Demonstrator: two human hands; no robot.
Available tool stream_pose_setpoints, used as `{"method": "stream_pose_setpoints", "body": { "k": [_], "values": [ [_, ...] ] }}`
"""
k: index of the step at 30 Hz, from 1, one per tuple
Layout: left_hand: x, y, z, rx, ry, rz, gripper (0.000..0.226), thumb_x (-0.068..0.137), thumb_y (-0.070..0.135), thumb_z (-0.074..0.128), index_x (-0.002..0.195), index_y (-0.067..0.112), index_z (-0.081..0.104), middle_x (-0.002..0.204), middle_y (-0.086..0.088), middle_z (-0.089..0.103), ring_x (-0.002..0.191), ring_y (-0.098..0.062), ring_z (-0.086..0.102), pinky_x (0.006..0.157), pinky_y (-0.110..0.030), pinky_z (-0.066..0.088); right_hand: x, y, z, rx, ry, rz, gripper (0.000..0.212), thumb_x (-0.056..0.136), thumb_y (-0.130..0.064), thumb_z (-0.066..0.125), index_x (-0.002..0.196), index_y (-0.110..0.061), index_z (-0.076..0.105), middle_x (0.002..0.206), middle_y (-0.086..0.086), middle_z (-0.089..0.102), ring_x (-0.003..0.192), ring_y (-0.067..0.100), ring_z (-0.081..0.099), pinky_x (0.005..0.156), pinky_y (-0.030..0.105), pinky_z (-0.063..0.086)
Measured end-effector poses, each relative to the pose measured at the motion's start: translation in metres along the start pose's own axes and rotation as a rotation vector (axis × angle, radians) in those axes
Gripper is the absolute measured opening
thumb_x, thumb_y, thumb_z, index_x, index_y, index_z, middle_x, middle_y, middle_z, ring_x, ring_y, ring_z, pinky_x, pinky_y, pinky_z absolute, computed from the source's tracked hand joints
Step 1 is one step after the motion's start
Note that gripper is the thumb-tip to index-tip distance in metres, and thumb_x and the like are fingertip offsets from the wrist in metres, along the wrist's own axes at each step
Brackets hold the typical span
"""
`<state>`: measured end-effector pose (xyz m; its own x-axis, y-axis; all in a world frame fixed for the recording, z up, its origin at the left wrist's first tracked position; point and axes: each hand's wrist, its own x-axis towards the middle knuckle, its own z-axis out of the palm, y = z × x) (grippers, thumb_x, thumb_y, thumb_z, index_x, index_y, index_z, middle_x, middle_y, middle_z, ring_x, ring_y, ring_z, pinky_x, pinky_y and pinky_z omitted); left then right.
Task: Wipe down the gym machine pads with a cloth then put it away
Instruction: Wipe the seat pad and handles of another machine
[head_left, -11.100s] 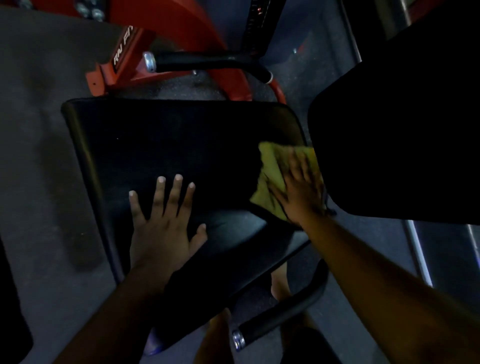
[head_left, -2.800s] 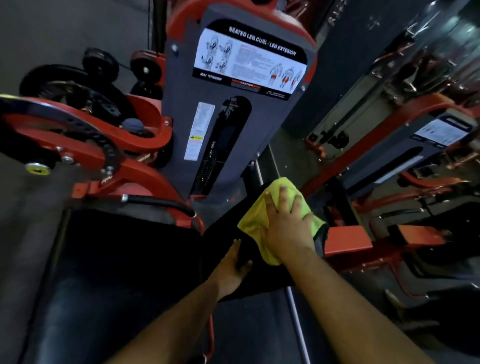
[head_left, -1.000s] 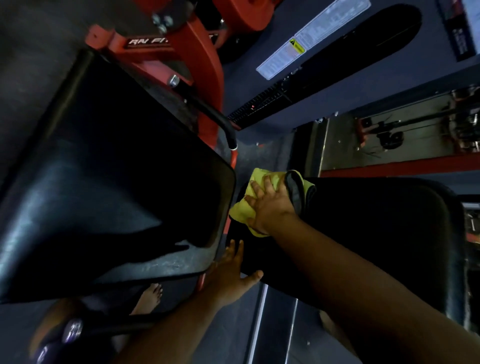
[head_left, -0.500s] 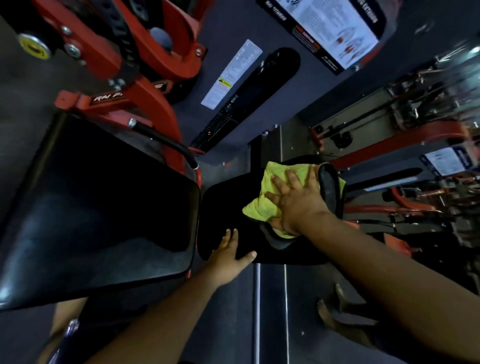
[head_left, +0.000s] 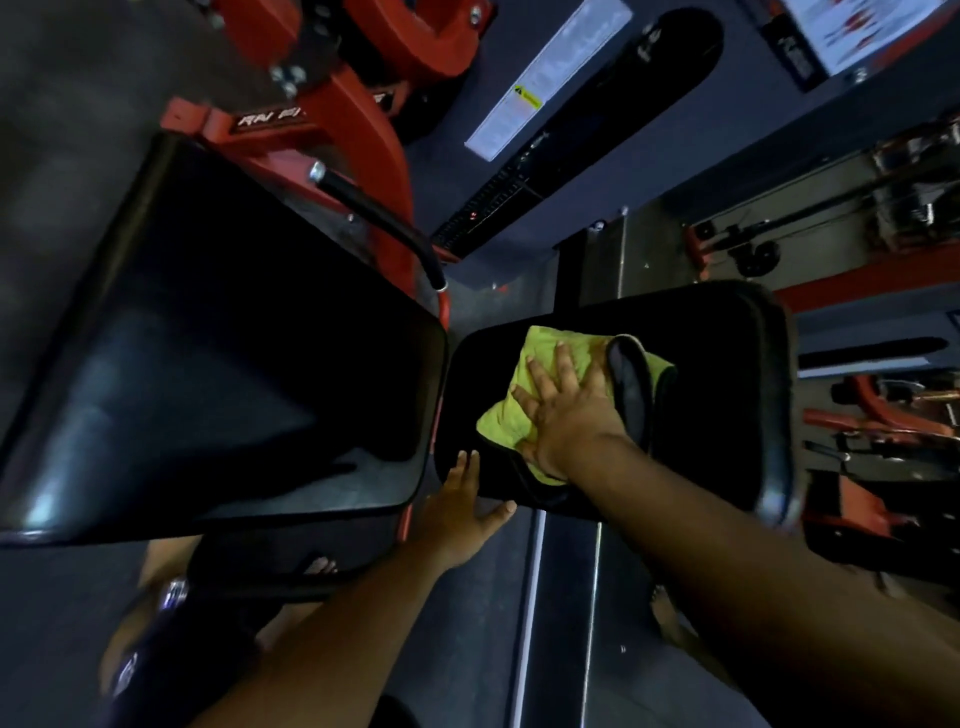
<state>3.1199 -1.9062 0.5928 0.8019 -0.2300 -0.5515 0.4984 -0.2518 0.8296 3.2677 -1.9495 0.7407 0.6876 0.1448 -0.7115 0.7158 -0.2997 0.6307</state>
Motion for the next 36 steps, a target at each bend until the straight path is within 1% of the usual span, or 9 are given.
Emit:
{"method": "stream_pose_setpoints", "body": {
  "k": [6, 9, 12, 17, 19, 23, 31, 33, 36],
  "values": [
    [0.018, -0.051, 0.015, -0.020, 0.001, 0.021, 0.102, 0.092, 0.076, 0.045, 0.162, 0.027, -0.011, 0.170, 0.005, -0.015, 0.158, -0.016, 0.001, 0.127, -0.050, 0.010, 0.078, -0.072, 0.008, -0.012, -0.060, -0.066, 0.081, 0.100, -0.068, 0.026, 0.163, -0.028, -0.006, 0.168, 0.011, -0.022, 0.148, 0.053, -0.026, 0.115, 0.071, -0.006],
    [0.023, -0.076, 0.022, -0.014, -0.020, 0.025, 0.108, 0.083, 0.086, 0.040, 0.162, 0.030, -0.009, 0.171, 0.004, -0.008, 0.158, -0.016, 0.010, 0.126, -0.050, 0.017, 0.092, -0.096, 0.014, -0.014, -0.067, -0.095, 0.080, 0.099, -0.071, 0.020, 0.163, -0.029, -0.005, 0.169, 0.011, -0.020, 0.149, 0.052, -0.023, 0.116, 0.070, -0.007],
    [0.017, -0.089, 0.023, 0.154, -0.013, -0.016, 0.101, 0.089, 0.081, 0.035, 0.163, 0.025, -0.004, 0.172, 0.002, -0.004, 0.158, -0.020, 0.007, 0.127, -0.054, 0.011, 0.083, -0.110, 0.019, -0.024, -0.080, -0.161, 0.080, 0.098, -0.072, 0.019, 0.164, -0.030, 0.000, 0.170, 0.009, -0.015, 0.151, 0.050, -0.021, 0.117, 0.068, -0.007],
    [-0.009, -0.099, 0.013, 0.232, -0.016, -0.139, 0.105, 0.091, 0.079, 0.039, 0.163, 0.017, -0.004, 0.172, -0.004, -0.006, 0.159, -0.023, -0.001, 0.125, -0.055, 0.008, 0.023, -0.116, 0.031, -0.095, -0.103, -0.255, 0.080, 0.102, -0.052, 0.045, 0.164, -0.028, 0.000, 0.170, 0.010, -0.016, 0.154, 0.044, -0.016, 0.120, 0.064, 0.001],
    [-0.017, -0.088, 0.007, 0.225, -0.010, -0.128, 0.109, 0.088, 0.081, 0.042, 0.163, 0.018, -0.006, 0.172, -0.003, -0.008, 0.159, -0.022, -0.003, 0.125, -0.055, 0.006, -0.001, -0.103, 0.033, -0.109, -0.077, -0.228, 0.082, 0.102, -0.042, 0.053, 0.164, -0.027, 0.002, 0.170, 0.012, -0.015, 0.155, 0.043, -0.013, 0.121, 0.063, 0.005],
    [-0.024, -0.032, -0.010, 0.221, 0.029, -0.011, 0.114, 0.087, 0.076, 0.053, 0.163, 0.016, -0.008, 0.171, -0.002, -0.012, 0.158, -0.019, -0.005, 0.126, -0.053, 0.001, -0.049, -0.059, 0.030, -0.076, -0.029, -0.162, 0.076, 0.103, -0.036, 0.051, 0.164, -0.027, 0.006, 0.171, 0.011, -0.011, 0.156, 0.040, -0.011, 0.121, 0.065, 0.001],
    [-0.036, 0.072, -0.032, 0.338, -0.019, 0.173, 0.126, 0.080, 0.077, 0.063, 0.162, 0.017, -0.011, 0.170, 0.000, -0.019, 0.158, -0.017, -0.008, 0.126, -0.054, 0.000, -0.162, 0.028, 0.036, 0.149, 0.163, 0.135, 0.067, 0.106, -0.051, 0.035, 0.163, -0.030, 0.010, 0.171, 0.007, -0.012, 0.155, 0.037, -0.017, 0.110, 0.071, -0.021],
    [-0.036, 0.089, -0.027, 0.335, -0.022, 0.215, 0.125, 0.077, 0.079, 0.065, 0.163, 0.023, -0.007, 0.171, 0.000, -0.014, 0.158, -0.018, -0.005, 0.127, -0.055, 0.003, -0.183, 0.042, 0.036, 0.205, 0.205, 0.228, 0.075, 0.101, -0.061, 0.038, 0.163, -0.034, 0.005, 0.171, 0.003, -0.016, 0.155, 0.034, -0.020, 0.105, 0.078, -0.020],
    [-0.036, 0.107, -0.014, 0.314, 0.015, 0.294, 0.116, 0.073, 0.082, 0.062, 0.162, 0.033, 0.007, 0.171, 0.001, 0.007, 0.157, -0.021, 0.012, 0.126, -0.053, 0.012, -0.183, 0.056, 0.032, 0.284, 0.222, 0.277, 0.085, 0.094, -0.070, 0.043, 0.162, -0.038, 0.003, 0.170, -0.002, -0.020, 0.154, 0.032, -0.025, 0.106, 0.083, -0.007]
  ]
}}
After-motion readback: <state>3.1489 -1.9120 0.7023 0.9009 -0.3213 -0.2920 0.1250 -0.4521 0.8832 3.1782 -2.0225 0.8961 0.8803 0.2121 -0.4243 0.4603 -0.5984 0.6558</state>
